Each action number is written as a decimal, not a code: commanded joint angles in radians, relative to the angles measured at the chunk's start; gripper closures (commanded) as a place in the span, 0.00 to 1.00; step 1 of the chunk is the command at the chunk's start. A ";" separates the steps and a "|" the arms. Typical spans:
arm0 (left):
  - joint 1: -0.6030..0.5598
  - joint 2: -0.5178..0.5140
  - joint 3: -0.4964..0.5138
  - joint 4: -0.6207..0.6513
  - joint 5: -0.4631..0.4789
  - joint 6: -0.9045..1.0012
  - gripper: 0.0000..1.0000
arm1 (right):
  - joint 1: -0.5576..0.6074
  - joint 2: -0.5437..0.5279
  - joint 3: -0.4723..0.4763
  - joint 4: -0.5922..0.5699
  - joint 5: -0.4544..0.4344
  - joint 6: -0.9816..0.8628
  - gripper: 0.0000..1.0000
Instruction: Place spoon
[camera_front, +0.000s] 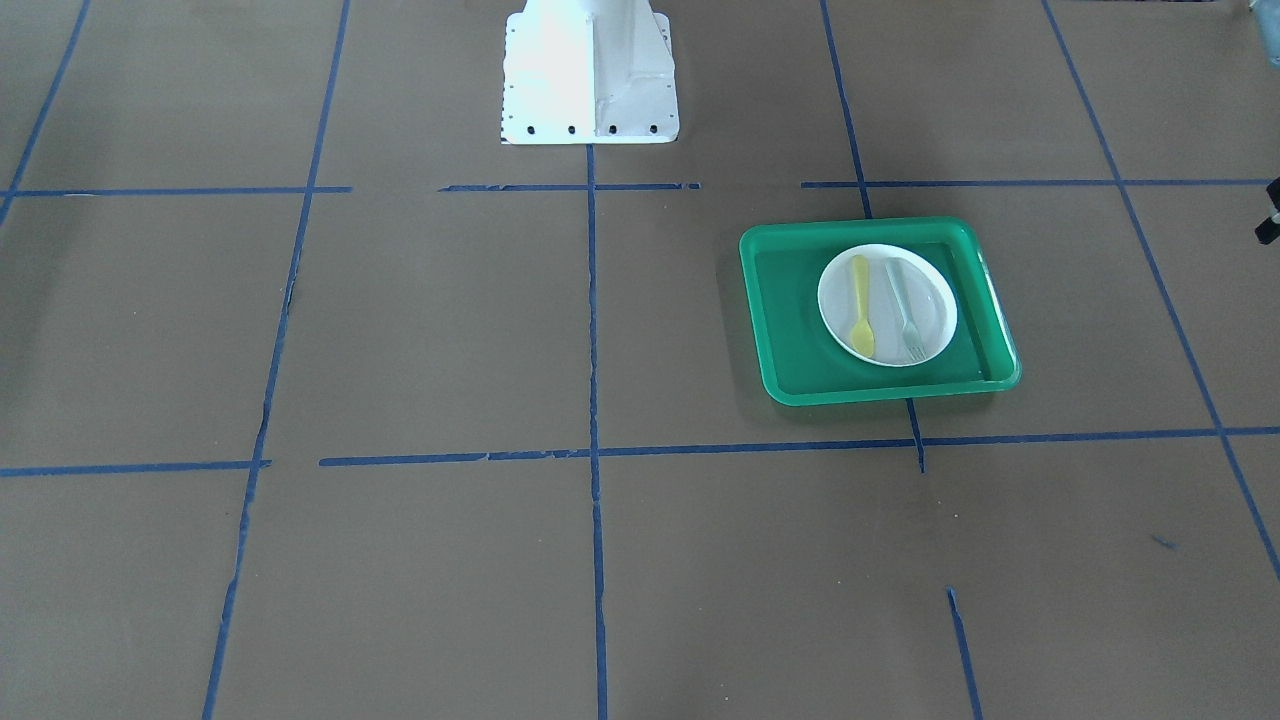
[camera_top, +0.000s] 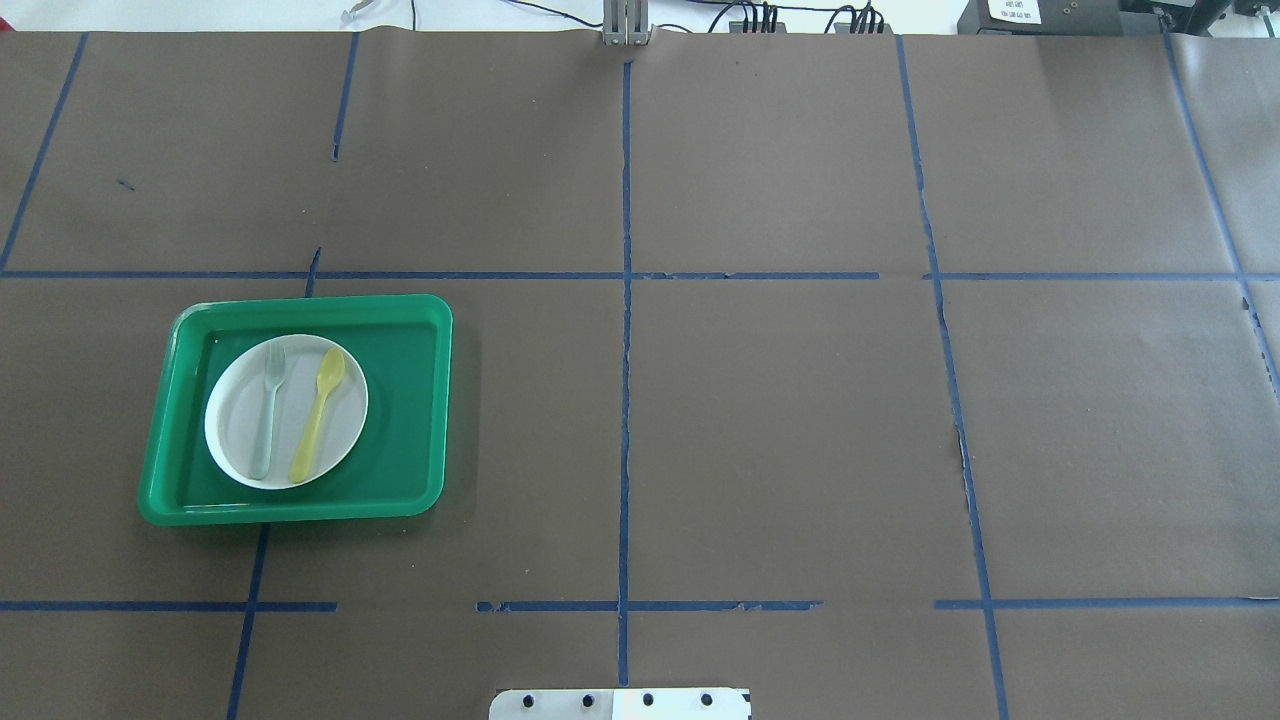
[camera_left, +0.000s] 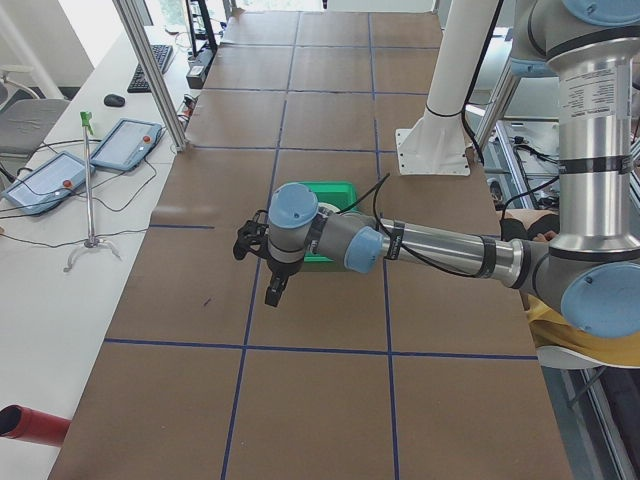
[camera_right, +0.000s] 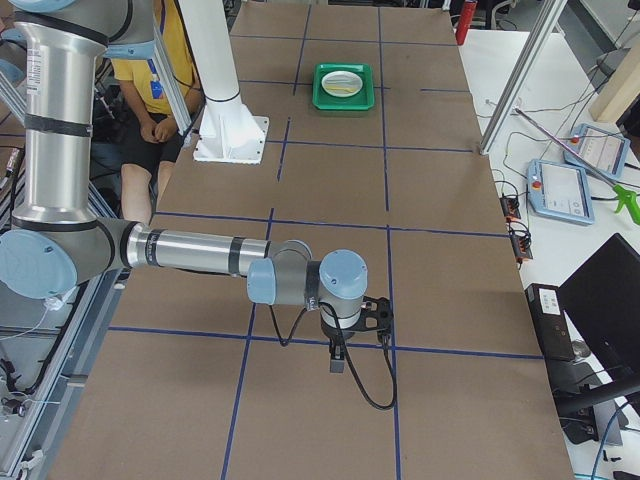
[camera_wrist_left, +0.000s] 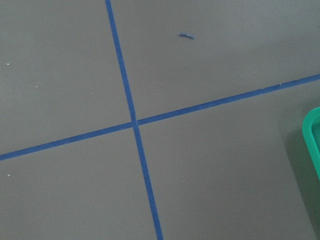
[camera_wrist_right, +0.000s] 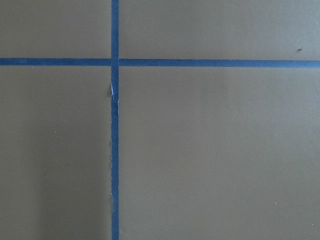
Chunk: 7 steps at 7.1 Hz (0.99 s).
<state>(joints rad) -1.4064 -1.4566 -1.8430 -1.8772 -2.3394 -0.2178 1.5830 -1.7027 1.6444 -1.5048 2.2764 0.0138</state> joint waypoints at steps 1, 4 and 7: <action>0.267 -0.025 -0.001 -0.254 0.159 -0.403 0.00 | 0.000 0.000 0.000 0.000 0.000 0.000 0.00; 0.589 -0.184 0.016 -0.260 0.343 -0.749 0.00 | 0.000 0.000 0.000 0.002 0.000 0.000 0.00; 0.719 -0.251 0.065 -0.257 0.462 -0.824 0.15 | 0.000 0.000 0.000 0.000 0.000 -0.002 0.00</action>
<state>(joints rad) -0.7357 -1.6857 -1.7912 -2.1350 -1.9170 -1.0165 1.5831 -1.7027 1.6444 -1.5047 2.2764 0.0135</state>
